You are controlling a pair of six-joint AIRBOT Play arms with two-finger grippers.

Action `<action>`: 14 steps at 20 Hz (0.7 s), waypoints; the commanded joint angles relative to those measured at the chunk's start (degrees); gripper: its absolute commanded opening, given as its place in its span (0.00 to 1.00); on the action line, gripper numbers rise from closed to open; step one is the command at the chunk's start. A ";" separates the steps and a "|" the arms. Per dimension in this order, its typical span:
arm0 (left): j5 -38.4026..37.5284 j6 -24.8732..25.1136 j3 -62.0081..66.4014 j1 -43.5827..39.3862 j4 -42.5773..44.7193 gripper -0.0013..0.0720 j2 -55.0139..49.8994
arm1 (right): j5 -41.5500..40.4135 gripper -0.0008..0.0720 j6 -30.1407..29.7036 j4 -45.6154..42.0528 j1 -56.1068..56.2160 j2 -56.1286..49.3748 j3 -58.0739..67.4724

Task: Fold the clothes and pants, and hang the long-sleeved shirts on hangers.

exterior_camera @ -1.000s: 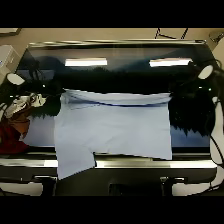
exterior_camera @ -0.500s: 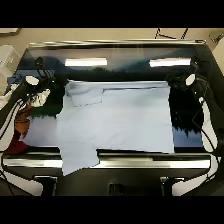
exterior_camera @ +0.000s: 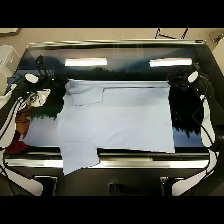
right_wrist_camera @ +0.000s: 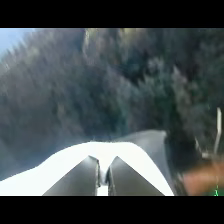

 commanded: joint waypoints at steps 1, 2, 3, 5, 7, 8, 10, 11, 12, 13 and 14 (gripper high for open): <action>-17.25 -0.31 1.55 2.73 1.14 0.04 0.79 | 14.99 0.08 -4.74 -0.85 -0.66 1.03 1.31; -23.26 2.16 1.77 3.65 3.58 0.04 2.45 | 20.48 0.08 -7.48 -1.01 -0.76 2.27 1.29; -27.93 2.58 1.73 4.33 7.63 0.04 4.20 | 27.52 0.08 -9.81 -3.02 -0.74 3.69 1.29; -37.00 -0.33 1.38 4.79 14.36 0.04 5.90 | 38.38 0.08 -10.29 -4.85 -0.63 4.52 1.03; -41.77 -1.11 -1.29 4.44 14.58 0.05 5.46 | 41.35 0.08 -10.25 -4.90 -0.63 4.46 -1.68; -42.29 -1.36 -3.74 3.87 14.62 0.05 5.25 | 41.18 0.08 -10.19 -4.87 -0.63 4.37 -3.56; -40.94 -1.49 -8.79 2.89 14.62 0.05 5.18 | 39.56 0.08 -10.49 -4.28 -0.63 4.22 -7.30; -40.52 -1.49 -10.54 2.60 14.62 0.04 5.18 | 38.93 0.08 -10.97 -4.50 -0.63 4.22 -8.68; -40.54 -1.46 -11.76 2.51 14.62 0.05 5.18 | 38.69 0.08 -11.19 -4.68 -0.63 4.22 -9.40; -40.57 -1.46 -12.28 2.54 14.62 0.04 5.18 | 38.51 0.08 -11.39 -4.68 -0.63 4.24 -9.46; -40.57 -1.46 -12.28 2.69 14.60 0.05 5.22 | 38.38 0.08 -11.39 -4.66 -0.63 4.28 -9.40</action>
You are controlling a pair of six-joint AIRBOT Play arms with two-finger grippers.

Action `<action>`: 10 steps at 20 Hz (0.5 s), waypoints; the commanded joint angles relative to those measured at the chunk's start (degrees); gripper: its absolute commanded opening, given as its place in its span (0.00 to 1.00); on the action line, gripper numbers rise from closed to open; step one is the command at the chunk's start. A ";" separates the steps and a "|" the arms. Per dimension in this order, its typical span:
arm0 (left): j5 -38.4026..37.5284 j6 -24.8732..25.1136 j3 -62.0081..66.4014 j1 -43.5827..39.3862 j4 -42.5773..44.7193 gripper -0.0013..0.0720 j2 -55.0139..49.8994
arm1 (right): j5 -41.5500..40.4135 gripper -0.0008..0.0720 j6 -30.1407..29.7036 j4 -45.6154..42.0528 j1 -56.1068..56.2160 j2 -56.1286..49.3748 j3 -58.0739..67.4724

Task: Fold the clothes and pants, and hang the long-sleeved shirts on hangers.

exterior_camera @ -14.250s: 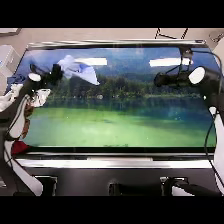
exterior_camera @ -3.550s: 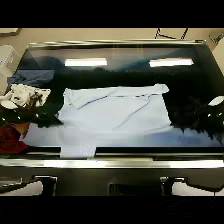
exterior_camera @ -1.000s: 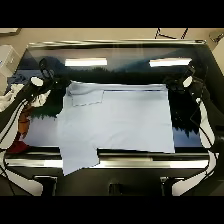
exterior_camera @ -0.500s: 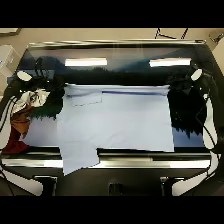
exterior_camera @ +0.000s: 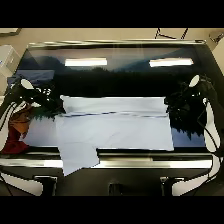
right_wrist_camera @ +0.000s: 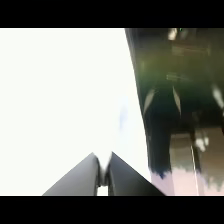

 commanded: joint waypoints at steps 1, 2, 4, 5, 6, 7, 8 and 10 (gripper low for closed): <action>-1.64 -0.15 -2.60 -0.15 0.76 0.04 0.26 | 0.87 0.08 -0.87 -0.07 0.00 0.07 -1.60; -1.81 0.28 -2.45 -0.09 0.72 0.05 0.31 | 0.87 0.08 -1.49 -0.11 -0.07 0.07 -1.33; -2.29 1.27 -1.14 0.46 1.05 0.05 0.31 | 0.85 0.08 -2.51 -2.54 -0.11 0.22 0.00; -2.25 1.14 -0.66 0.87 1.18 0.04 0.28 | 0.68 0.08 -2.45 -3.98 -0.11 0.55 0.13; -2.25 0.98 -0.68 1.16 1.16 0.04 0.22 | 1.11 0.08 -2.43 -4.61 -0.11 0.59 0.11; -2.21 0.83 -1.01 1.22 1.18 0.05 0.00 | 1.40 0.08 -2.43 -4.52 -0.11 0.42 -0.04; -2.21 0.81 -1.42 1.18 1.18 0.05 -0.37 | 1.42 0.08 -2.45 -4.52 -0.04 0.35 -0.52; -2.03 0.83 -2.10 1.05 1.18 0.04 -1.20 | 1.42 0.08 -2.38 -4.52 -0.04 0.35 -1.86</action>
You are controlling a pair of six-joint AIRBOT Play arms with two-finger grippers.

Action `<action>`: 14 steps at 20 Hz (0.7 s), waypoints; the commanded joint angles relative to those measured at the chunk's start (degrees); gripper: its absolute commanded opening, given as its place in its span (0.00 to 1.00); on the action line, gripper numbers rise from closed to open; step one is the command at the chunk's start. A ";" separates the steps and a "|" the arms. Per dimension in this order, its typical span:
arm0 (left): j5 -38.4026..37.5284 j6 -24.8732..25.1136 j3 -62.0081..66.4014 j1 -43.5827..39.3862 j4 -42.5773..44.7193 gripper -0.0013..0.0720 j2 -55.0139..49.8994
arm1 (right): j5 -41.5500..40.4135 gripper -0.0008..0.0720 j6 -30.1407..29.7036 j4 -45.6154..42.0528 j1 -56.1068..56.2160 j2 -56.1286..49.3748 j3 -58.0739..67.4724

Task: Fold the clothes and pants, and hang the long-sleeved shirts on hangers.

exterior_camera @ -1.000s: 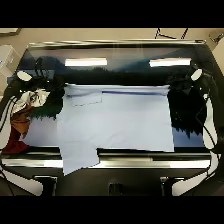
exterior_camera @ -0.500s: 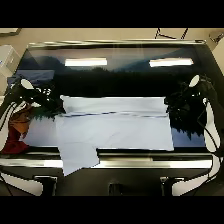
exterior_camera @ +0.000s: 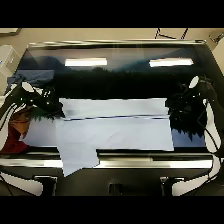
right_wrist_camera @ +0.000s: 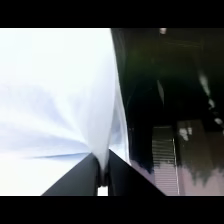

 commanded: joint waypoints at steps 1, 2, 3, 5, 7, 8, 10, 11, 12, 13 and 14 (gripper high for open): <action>0.22 0.04 -0.61 0.15 0.17 0.04 -1.09 | 0.50 0.08 0.02 -1.01 0.02 0.00 -1.57; 0.57 -0.11 -0.61 0.15 0.17 0.05 -1.18 | 0.94 0.08 0.28 -0.79 0.02 0.00 -1.70; 0.57 -0.11 -0.46 0.24 0.09 0.05 -1.11 | 1.14 0.11 0.66 -0.28 0.00 0.09 -1.66; -1.57 -0.13 1.40 1.18 -0.94 0.35 -0.59 | 3.85 0.49 1.42 -0.35 -0.11 0.26 -0.07; -4.55 -0.15 4.70 3.67 -0.68 0.73 1.22 | 10.03 0.80 -0.70 -0.81 -1.75 1.22 3.32; -6.10 -0.46 6.01 5.51 -0.70 0.75 2.38 | 13.00 0.87 -0.66 -0.83 -3.69 2.21 4.26; -9.40 -0.94 5.38 9.05 -0.04 0.75 5.77 | 16.65 0.86 1.53 -0.55 -8.50 4.83 3.50; -9.92 -1.16 2.78 10.29 1.22 0.75 8.04 | 17.14 0.86 2.03 -0.35 -10.56 6.45 1.68; -9.57 -0.61 -1.55 11.08 2.43 0.74 10.56 | 16.70 0.86 2.21 -0.39 -12.17 8.57 -1.55; -8.41 0.52 -8.24 11.56 3.15 0.73 13.73 | 15.69 0.86 2.19 -0.39 -13.14 11.02 -5.99; -6.64 1.51 -15.54 11.82 3.15 0.72 16.85 | 14.32 0.86 2.01 -0.48 -13.40 13.33 -10.45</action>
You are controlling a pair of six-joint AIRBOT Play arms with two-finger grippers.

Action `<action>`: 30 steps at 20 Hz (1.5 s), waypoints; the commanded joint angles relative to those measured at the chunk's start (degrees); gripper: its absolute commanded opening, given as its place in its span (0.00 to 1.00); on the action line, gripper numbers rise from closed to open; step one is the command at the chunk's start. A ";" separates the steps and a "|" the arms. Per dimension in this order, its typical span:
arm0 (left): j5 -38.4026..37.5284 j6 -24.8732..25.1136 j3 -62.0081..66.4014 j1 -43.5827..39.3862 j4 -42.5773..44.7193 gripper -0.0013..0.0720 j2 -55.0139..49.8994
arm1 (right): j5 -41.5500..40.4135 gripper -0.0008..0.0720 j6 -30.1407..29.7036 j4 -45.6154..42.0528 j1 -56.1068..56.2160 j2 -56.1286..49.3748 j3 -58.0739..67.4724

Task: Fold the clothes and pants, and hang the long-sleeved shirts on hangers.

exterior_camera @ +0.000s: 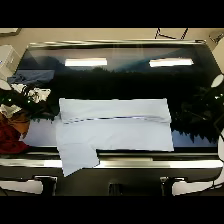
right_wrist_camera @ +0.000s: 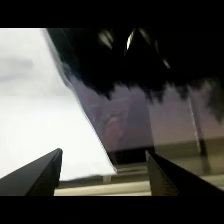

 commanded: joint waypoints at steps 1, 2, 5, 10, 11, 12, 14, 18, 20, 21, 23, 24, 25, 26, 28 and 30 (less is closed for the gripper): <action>3.37 2.82 -19.47 2.16 1.53 0.72 10.01 | -1.40 0.86 -0.52 0.17 -2.95 7.48 -12.17; 5.68 3.93 -26.56 2.12 0.90 0.72 13.14 | -2.97 0.86 -0.55 0.39 -2.95 9.27 -15.72; 9.84 8.24 -42.12 2.03 -3.67 0.71 20.65 | -4.68 0.86 -1.57 0.55 -2.97 12.35 -21.57; 12.50 10.08 -48.59 1.97 -5.68 0.67 21.81 | -3.15 0.86 -1.57 0.81 -2.95 12.70 -21.90; 13.14 10.08 -49.00 1.77 -5.92 0.66 21.81 | -3.19 0.86 -1.55 0.81 -2.95 12.70 -21.92; 14.01 10.05 -49.59 1.31 -6.10 0.66 21.77 | -3.23 0.86 -1.57 0.81 -2.95 12.70 -21.92; 16.37 10.03 -51.60 -0.22 -7.58 0.66 21.53 | -3.23 0.86 -1.57 0.79 -2.95 12.70 -21.92; 20.17 8.92 -53.62 -2.99 -9.46 0.08 21.53 | -3.37 0.86 -1.55 0.83 -2.95 12.70 -22.08; 20.09 9.03 -53.53 -2.95 -9.11 0.05 21.59 | -3.43 0.86 -2.58 1.07 -2.95 13.31 -25.14; 20.11 9.01 -53.53 -2.95 -8.81 0.05 21.59 | -4.37 0.86 -3.19 1.16 -2.97 13.68 -28.11; 20.09 8.98 -53.53 -2.89 -8.81 0.05 21.62 | -7.98 0.86 -5.60 3.17 -2.95 13.75 -33.77; 20.09 8.98 -53.53 -2.89 -8.81 0.05 21.79 | -10.16 0.86 -6.58 4.70 -2.97 13.75 -35.74; 20.09 8.98 -53.51 -2.89 -8.81 0.05 22.05 | -12.72 0.86 -7.17 6.08 -2.95 13.75 -37.24; 20.09 8.96 -53.51 -2.89 -8.81 0.05 22.34 | -14.82 0.86 -7.39 7.04 -2.97 13.70 -38.05; 19.82 8.94 -53.51 -2.89 -8.83 0.05 22.82 | -17.33 0.85 -7.37 7.65 -2.95 13.68 -38.82; 19.58 8.94 -53.48 -2.89 -8.85 0.05 23.30 | -19.06 0.79 -7.37 7.67 -2.95 13.57 -38.82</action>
